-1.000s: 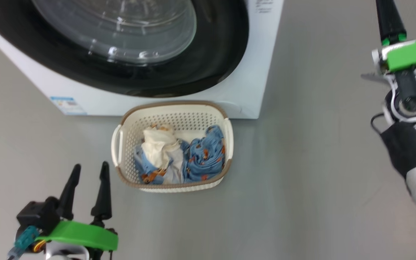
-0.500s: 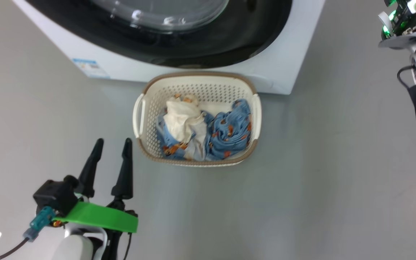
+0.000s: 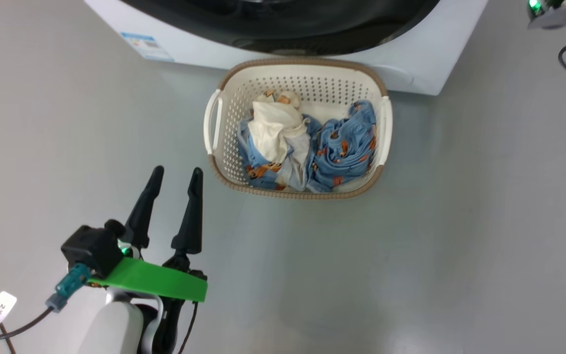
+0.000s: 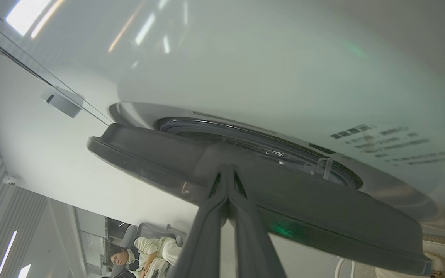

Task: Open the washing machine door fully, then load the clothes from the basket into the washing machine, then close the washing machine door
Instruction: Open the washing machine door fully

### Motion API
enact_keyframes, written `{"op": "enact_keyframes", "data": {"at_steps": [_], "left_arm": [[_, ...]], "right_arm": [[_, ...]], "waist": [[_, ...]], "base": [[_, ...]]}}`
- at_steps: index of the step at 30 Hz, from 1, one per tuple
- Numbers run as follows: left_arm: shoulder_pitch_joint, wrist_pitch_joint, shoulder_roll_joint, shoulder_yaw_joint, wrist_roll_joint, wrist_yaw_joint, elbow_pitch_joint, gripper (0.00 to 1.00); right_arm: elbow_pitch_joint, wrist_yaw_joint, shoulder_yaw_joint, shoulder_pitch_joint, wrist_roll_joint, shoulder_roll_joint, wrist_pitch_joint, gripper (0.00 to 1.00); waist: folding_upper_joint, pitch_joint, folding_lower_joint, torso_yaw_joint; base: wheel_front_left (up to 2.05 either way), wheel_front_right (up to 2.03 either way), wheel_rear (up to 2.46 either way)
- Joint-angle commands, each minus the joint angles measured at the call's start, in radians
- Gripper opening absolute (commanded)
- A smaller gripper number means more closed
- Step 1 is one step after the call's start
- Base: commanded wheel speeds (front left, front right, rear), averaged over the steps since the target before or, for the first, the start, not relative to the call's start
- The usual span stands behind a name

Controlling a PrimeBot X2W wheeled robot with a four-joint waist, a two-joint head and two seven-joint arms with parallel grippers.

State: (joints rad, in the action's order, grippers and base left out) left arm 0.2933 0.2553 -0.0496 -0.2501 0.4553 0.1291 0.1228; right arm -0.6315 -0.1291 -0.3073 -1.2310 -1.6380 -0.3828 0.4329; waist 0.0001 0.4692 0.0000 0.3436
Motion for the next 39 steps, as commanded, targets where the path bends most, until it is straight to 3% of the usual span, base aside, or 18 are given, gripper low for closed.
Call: {"op": "enact_keyframes", "data": {"at_steps": [1, 18, 39], "left_arm": [[0.018, 0.006, -0.020, 0.029, 0.003, 0.002, -0.030, 1.00], [0.053, 0.006, -0.009, 0.015, 0.015, 0.002, -0.036, 1.00], [-0.005, 0.006, -0.019, 0.029, -0.008, 0.002, -0.009, 1.00]], "right_arm": [[0.019, -0.002, -0.002, -0.024, 0.007, 0.011, 0.008, 0.00], [-0.015, -0.002, -0.031, -0.097, 0.058, 0.023, 0.040, 0.00], [0.085, -0.002, -0.104, 0.125, 0.054, 0.052, 0.116, 0.00]], "waist": [[-0.0001, 0.022, 0.0000, 0.017], [-0.0001, 0.068, 0.0000, 0.041], [-0.0001, -0.062, 0.0000, 0.010]], "base": [[0.00, 0.00, 0.00], [0.00, 0.00, 0.00], [0.00, 0.00, 0.00]]}}
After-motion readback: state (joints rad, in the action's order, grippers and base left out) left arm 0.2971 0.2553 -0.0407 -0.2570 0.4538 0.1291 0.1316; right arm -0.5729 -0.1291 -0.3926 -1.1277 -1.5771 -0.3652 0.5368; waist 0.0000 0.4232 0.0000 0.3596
